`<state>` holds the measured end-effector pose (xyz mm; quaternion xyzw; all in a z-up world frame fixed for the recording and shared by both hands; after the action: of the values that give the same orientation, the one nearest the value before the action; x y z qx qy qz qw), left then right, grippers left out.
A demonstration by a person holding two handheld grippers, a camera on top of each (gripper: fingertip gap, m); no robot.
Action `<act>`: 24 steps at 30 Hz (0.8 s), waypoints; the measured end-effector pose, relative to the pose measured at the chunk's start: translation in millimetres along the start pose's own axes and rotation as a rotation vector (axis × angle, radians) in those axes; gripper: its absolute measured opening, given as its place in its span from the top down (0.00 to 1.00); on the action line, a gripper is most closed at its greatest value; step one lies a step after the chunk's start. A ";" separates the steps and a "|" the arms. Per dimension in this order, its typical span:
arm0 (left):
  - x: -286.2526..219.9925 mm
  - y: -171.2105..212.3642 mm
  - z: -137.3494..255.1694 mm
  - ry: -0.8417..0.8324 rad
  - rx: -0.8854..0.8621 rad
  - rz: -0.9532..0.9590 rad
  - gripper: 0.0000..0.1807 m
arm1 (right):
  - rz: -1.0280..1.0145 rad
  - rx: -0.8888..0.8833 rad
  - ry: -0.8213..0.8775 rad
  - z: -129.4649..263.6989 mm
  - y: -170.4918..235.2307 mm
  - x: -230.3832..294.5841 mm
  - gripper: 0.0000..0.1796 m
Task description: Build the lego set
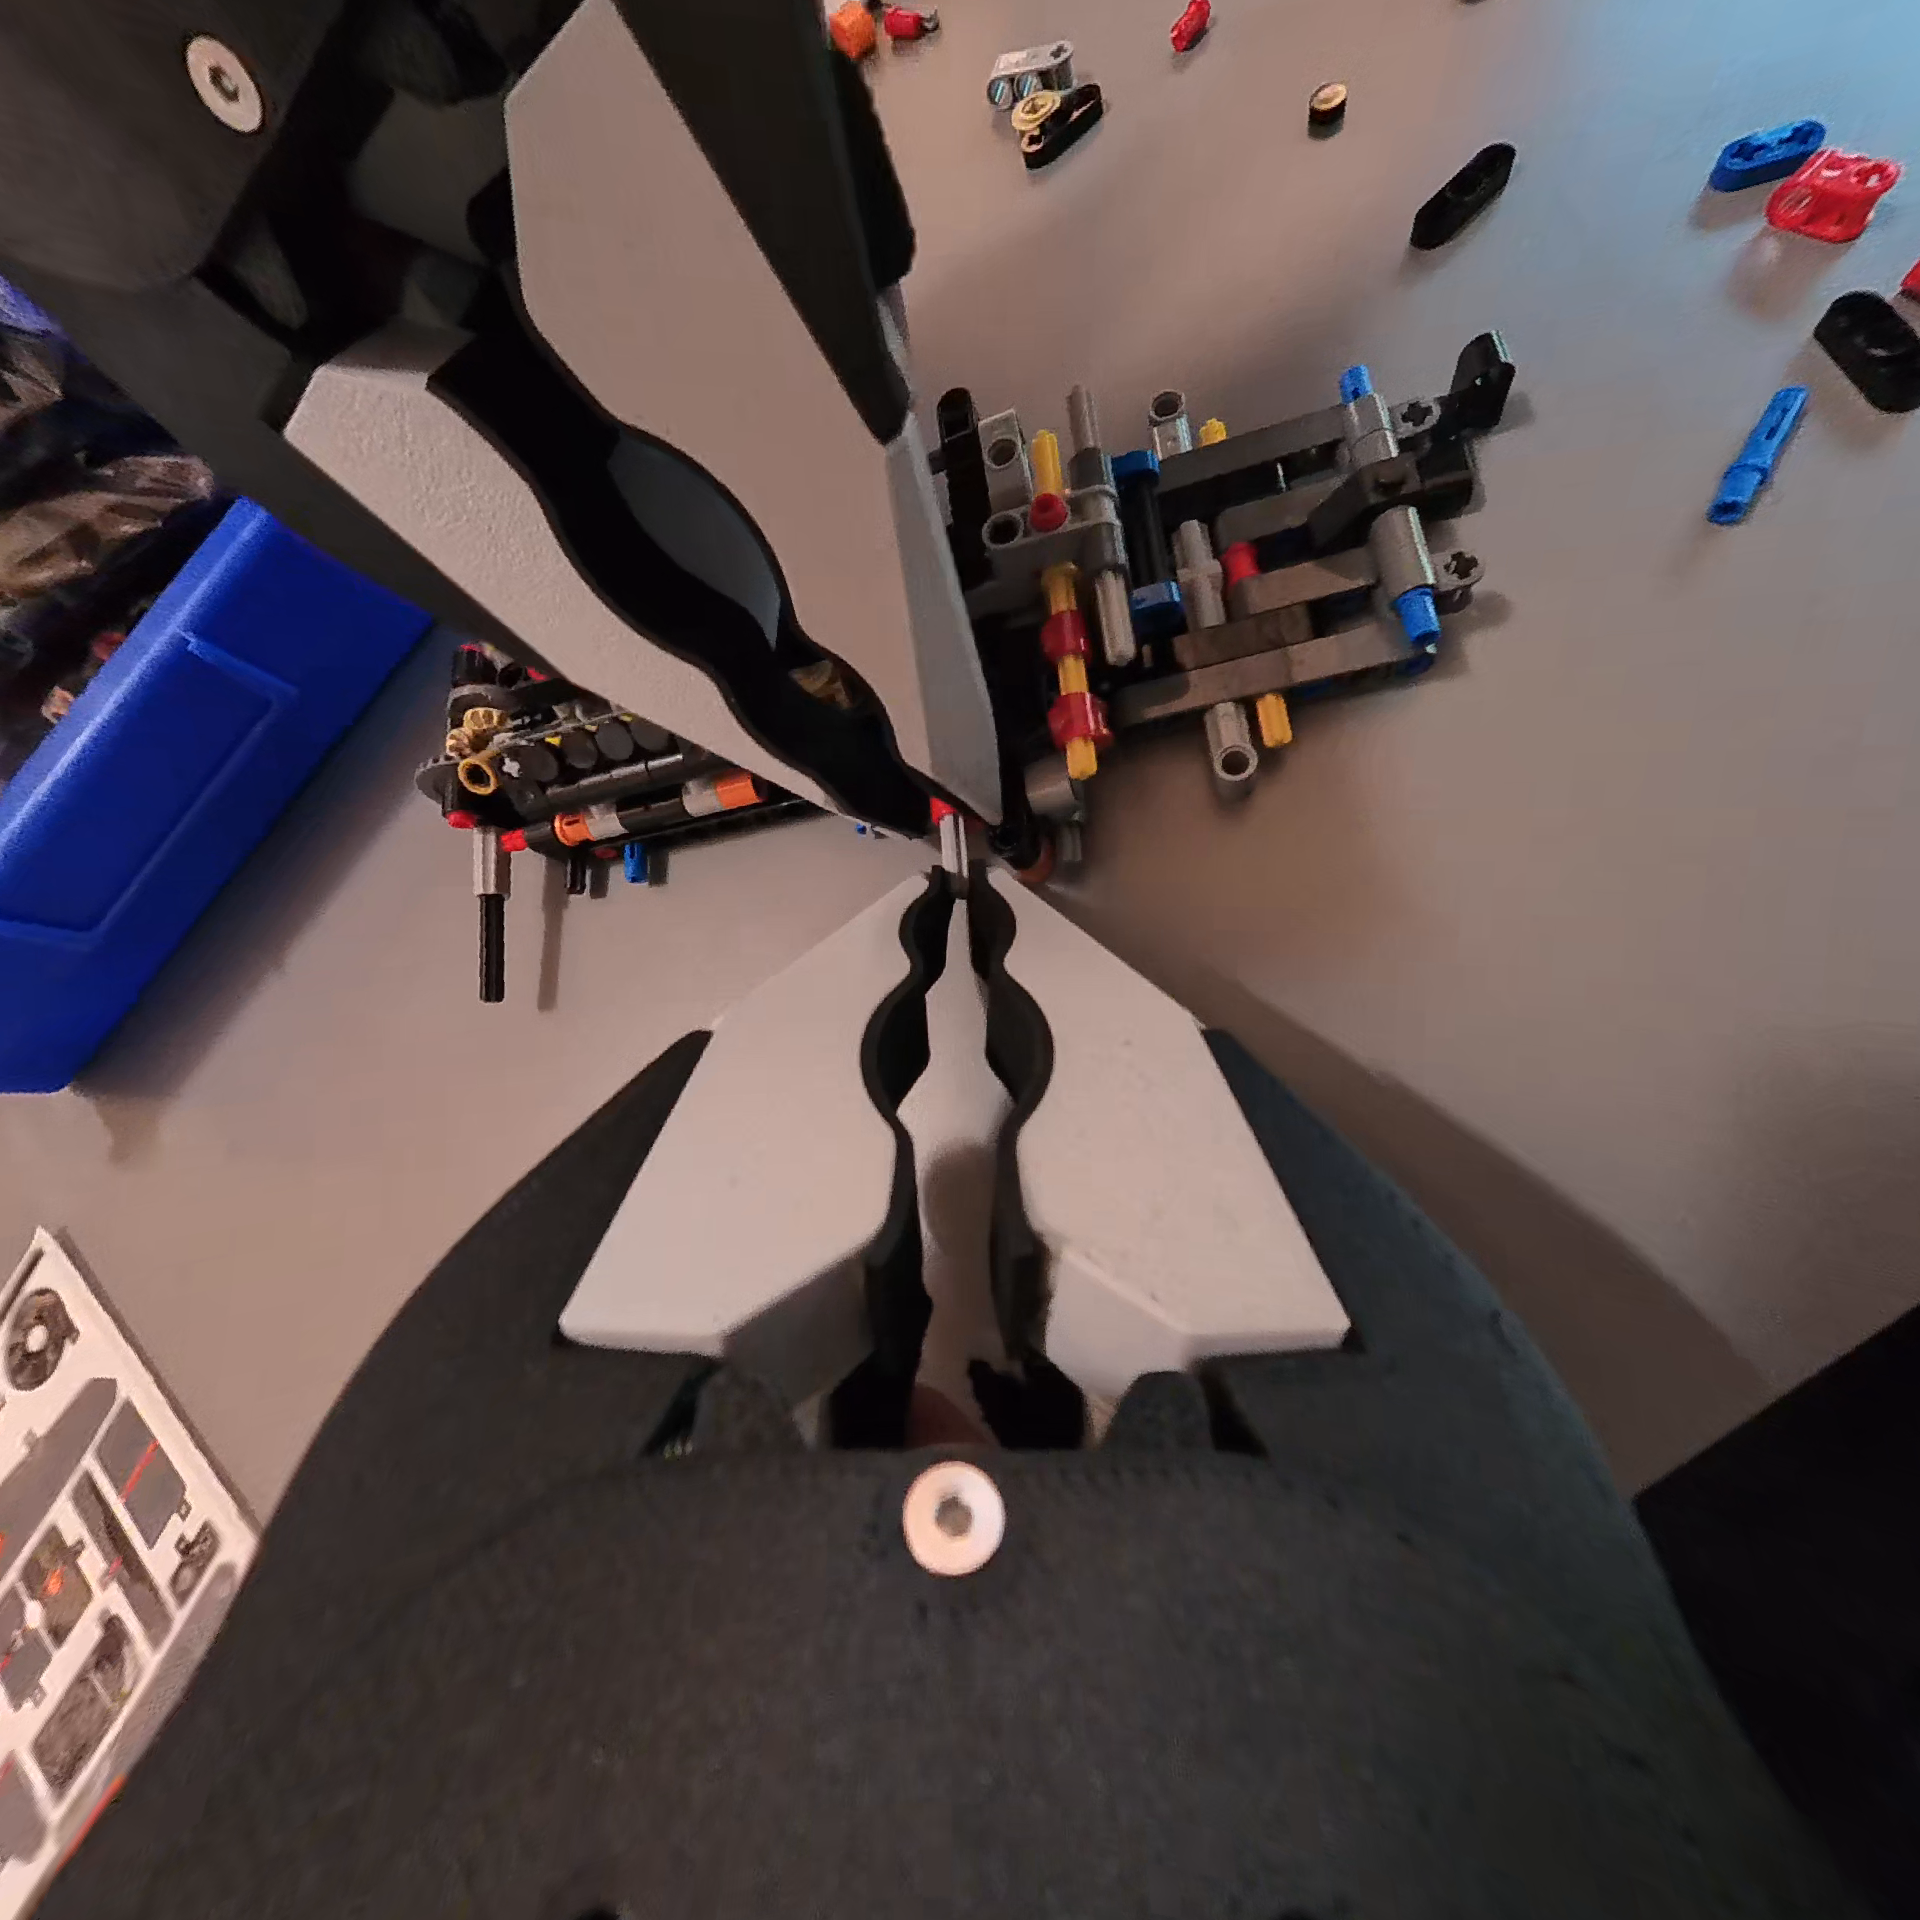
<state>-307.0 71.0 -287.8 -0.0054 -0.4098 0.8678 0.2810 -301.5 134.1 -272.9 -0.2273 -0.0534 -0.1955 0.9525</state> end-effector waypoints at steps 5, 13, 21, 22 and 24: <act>0.9 -5.4 5.7 0.022 -0.070 0.069 0.96 | -0.009 -0.012 0.012 0.1 0.4 1.0 0.94; -2.5 -5.9 -1.2 0.057 -0.034 0.097 0.91 | -0.012 -0.027 0.020 -0.2 0.1 1.4 0.94; -2.8 -6.3 -2.8 0.066 -0.026 0.104 0.92 | -0.004 -0.027 0.022 -0.4 0.2 1.5 0.94; -2.9 -6.3 -3.0 0.065 -0.025 0.099 0.92 | -0.003 -0.025 0.022 -0.4 0.2 1.6 0.94; -3.0 -6.5 -3.3 0.068 -0.024 0.096 0.92 | -0.005 -0.026 0.017 -0.5 0.4 1.6 0.94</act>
<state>-300.6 75.1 -286.0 -0.0578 -0.4097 0.8747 0.2525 -299.9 133.7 -273.2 -0.2379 -0.0436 -0.2005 0.9494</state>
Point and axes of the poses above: each gripper's, where its closed fingertips meet, z back along the fingers, y out of its underside, x = y × z across the jaws, the point moved 5 cm from there along z, back along the fingers, and after that the axes turned 6 degrees about y, right-handed, at the moved point
